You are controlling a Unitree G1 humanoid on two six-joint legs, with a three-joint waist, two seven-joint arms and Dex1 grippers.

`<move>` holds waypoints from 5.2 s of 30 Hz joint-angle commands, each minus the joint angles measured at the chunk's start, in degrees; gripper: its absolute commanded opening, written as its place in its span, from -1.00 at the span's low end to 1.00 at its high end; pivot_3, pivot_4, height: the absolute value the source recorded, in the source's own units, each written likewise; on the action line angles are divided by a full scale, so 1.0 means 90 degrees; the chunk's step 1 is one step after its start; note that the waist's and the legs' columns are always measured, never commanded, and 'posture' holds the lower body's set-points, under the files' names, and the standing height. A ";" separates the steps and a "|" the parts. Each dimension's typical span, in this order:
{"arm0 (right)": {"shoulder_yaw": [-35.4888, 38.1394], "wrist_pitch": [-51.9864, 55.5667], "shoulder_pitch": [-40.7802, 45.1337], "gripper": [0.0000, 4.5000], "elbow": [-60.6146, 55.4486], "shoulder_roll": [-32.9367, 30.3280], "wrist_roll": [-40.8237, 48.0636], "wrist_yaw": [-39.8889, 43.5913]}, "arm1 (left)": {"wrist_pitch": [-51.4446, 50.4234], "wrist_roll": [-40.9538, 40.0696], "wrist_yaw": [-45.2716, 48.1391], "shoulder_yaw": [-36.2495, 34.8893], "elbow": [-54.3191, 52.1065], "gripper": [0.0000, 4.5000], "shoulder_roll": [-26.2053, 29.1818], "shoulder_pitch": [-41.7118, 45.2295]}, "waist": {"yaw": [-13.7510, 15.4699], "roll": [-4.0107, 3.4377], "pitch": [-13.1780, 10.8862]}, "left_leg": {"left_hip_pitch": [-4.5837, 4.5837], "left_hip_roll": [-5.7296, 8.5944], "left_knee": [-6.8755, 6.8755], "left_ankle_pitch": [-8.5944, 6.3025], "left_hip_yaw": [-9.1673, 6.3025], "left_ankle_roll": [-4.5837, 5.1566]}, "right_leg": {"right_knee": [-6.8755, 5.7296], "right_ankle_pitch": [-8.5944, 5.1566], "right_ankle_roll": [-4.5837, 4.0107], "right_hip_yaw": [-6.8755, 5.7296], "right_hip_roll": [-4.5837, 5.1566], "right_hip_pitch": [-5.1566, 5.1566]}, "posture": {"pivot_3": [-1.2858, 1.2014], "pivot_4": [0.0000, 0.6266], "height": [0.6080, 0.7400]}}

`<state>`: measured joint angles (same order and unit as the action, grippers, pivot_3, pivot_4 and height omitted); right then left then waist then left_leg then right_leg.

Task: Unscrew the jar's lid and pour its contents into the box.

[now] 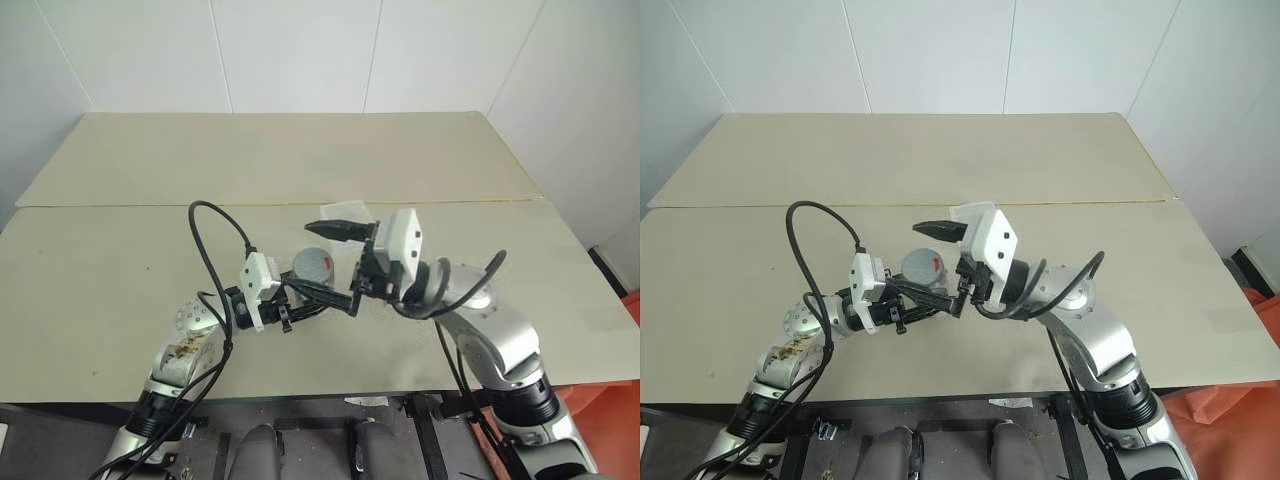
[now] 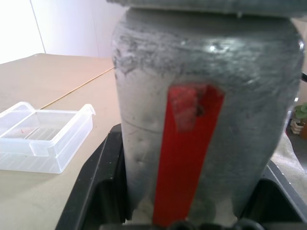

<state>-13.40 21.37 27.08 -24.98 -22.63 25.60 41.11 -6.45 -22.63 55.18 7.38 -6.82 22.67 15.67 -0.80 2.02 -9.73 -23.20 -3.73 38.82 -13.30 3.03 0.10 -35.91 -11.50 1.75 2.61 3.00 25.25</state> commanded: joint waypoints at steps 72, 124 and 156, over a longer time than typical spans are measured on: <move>0.0440 -0.0512 0.0055 0.99 0.0439 0.0037 -0.0472 0.0504 | 0.0328 -0.0136 0.0285 -0.0331 0.0114 0.00 0.0043 -0.0038 | 0.0004 0.0000 0.0000 | 0.0000 -0.0001 -0.0002 0.0000 -0.0002 0.0000 | -0.0001 0.0005 -0.0008 -0.0001 -0.0002 -0.0001 | 0.03 -0.52 1.00; 0.0146 -0.0640 0.0425 0.99 0.0743 0.0287 -0.0680 0.0662 | 0.0500 0.0037 0.0360 -0.0256 0.0190 0.00 -0.0050 -0.0059 | 0.0002 0.0000 0.0000 | 0.0002 -0.0003 -0.0002 0.0000 -0.0002 0.0000 | -0.0002 0.0005 -0.0009 -0.0001 -0.0005 0.0000 | 0.03 -0.52 1.00; 0.1342 -0.0142 -0.0215 0.99 0.0109 -0.0807 0.0640 0.1142 | 0.0654 0.0002 0.0567 -0.0354 0.0524 0.00 -0.0022 0.0135 | 0.0006 0.0000 0.0000 | 0.0000 -0.0002 -0.0003 0.0000 -0.0003 0.0000 | 0.0002 0.0002 -0.0005 -0.0001 -0.0004 -0.0001 | 0.03 -0.52 1.00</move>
<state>-3.36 18.80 24.55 -20.75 -29.21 28.15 50.72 -1.56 -21.75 59.89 4.68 -0.96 22.42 16.14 -0.75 2.02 -9.73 -23.21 -3.75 38.79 -13.30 3.01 0.10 -35.90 -11.48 1.72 2.60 2.97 25.24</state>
